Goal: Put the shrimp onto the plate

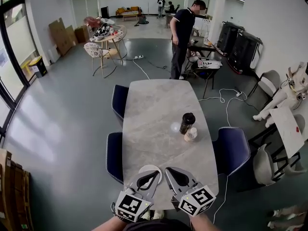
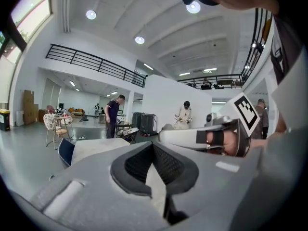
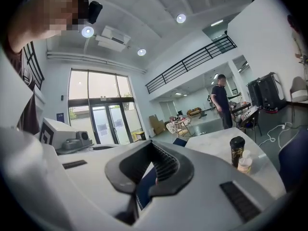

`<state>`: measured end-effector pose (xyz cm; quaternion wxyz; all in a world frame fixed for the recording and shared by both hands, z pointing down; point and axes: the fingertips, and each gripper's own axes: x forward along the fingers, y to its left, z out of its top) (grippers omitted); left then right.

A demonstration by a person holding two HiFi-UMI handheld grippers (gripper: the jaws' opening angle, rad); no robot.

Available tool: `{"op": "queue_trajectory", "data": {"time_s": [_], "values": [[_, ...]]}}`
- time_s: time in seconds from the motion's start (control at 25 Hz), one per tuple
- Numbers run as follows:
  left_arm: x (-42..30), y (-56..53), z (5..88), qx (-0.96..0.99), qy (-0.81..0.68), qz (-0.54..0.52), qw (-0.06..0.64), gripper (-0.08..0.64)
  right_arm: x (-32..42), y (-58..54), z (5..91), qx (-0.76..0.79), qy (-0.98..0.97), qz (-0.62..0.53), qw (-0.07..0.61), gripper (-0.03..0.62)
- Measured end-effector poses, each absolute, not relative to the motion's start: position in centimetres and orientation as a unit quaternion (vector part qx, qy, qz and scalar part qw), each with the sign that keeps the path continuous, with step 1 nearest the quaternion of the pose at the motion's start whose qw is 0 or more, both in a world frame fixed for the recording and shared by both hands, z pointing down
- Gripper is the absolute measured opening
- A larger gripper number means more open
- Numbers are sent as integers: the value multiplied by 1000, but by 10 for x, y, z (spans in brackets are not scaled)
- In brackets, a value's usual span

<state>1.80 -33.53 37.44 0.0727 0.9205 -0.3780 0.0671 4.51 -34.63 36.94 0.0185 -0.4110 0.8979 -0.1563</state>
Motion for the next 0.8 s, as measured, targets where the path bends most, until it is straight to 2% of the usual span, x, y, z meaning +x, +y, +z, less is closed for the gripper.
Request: {"op": "queue_trajectory", "data": {"time_s": [0.8], "values": [[7,-308,325,917,-396,22,48,8,24,-322,322,-404,910,-92,16,2]]}}
